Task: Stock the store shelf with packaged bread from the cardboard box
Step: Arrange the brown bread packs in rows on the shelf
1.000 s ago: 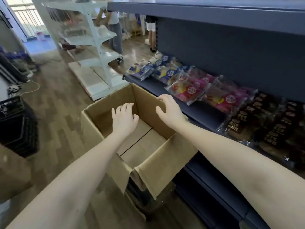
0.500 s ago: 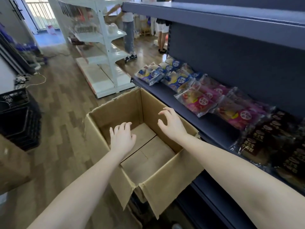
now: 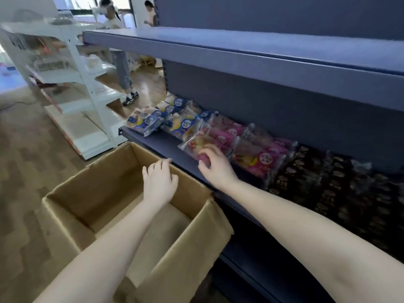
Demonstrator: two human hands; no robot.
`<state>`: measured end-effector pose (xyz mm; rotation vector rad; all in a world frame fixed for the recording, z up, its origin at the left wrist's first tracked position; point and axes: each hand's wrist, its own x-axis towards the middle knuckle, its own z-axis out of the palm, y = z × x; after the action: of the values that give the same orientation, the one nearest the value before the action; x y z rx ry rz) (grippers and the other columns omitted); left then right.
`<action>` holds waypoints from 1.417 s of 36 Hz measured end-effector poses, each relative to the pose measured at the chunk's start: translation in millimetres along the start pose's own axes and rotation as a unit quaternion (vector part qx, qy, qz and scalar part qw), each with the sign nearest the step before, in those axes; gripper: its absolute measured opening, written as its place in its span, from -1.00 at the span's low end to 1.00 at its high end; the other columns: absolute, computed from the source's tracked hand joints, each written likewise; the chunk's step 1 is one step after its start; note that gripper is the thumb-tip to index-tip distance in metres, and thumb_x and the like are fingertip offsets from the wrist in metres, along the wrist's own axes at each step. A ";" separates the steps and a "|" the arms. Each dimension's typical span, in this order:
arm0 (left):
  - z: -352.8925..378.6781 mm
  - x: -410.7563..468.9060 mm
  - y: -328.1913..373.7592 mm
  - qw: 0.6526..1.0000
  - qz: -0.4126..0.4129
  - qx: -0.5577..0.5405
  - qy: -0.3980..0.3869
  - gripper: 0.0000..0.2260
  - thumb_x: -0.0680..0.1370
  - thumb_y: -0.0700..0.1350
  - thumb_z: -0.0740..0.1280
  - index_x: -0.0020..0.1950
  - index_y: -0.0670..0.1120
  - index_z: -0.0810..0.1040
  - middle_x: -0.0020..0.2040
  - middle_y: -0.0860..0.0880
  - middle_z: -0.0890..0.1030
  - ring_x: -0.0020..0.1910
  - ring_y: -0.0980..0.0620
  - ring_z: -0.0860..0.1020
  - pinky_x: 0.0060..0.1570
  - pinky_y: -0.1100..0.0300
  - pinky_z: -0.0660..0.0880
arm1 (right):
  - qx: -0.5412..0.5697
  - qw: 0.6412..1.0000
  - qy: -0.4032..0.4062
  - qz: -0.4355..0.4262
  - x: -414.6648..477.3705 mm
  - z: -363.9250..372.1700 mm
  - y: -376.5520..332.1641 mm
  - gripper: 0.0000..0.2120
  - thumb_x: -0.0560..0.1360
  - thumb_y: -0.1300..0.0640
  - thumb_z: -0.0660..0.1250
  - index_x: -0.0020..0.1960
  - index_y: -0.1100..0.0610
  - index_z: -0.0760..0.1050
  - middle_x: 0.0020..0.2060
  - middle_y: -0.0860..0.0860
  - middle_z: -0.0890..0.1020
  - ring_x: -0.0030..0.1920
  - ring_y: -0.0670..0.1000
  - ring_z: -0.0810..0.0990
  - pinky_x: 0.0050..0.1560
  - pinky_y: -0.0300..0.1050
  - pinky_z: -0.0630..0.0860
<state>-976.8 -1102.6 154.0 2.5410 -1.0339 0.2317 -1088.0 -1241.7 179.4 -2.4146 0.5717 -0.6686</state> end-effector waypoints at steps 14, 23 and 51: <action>45.1 20.1 156.7 0.970 0.229 -0.076 -0.022 -0.42 0.44 0.05 0.01 0.29 -0.26 0.48 0.28 -0.27 0.51 0.27 -0.34 0.44 0.34 -0.24 0.28 | -0.128 0.980 0.136 0.067 -48.3 -106.7 91.5 -0.76 0.41 0.26 0.36 0.07 0.29 0.54 0.19 0.18 0.50 0.16 0.17 0.54 0.12 -0.10 0.44; 68.0 12.3 221.4 0.938 0.304 -0.101 -0.129 -0.30 0.47 0.20 -0.14 0.56 -0.06 0.09 0.58 -0.09 0.05 0.56 -0.12 -0.05 0.51 -0.05 -0.13 | -0.227 0.954 0.135 0.141 -93.9 -151.7 135.3 -0.45 0.49 -0.05 0.20 0.35 0.27 0.40 0.39 0.22 0.36 0.34 0.23 0.42 0.36 0.10 0.36; 90.5 19.3 241.5 0.913 0.356 -0.102 -0.171 -0.41 0.53 0.08 -0.07 0.57 -0.01 0.05 0.58 -0.03 0.00 0.56 0.00 -0.12 0.47 0.04 -0.27 | -0.326 0.928 0.097 0.150 -94.5 -155.3 164.4 -0.35 0.48 -0.20 -0.12 0.22 0.10 0.56 0.23 0.04 0.57 0.33 0.09 0.43 0.43 0.10 0.17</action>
<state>-1131.2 -1309.9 146.8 1.9534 -1.9836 -0.1376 -1290.9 -1377.7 158.4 -2.7683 1.4046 -0.6584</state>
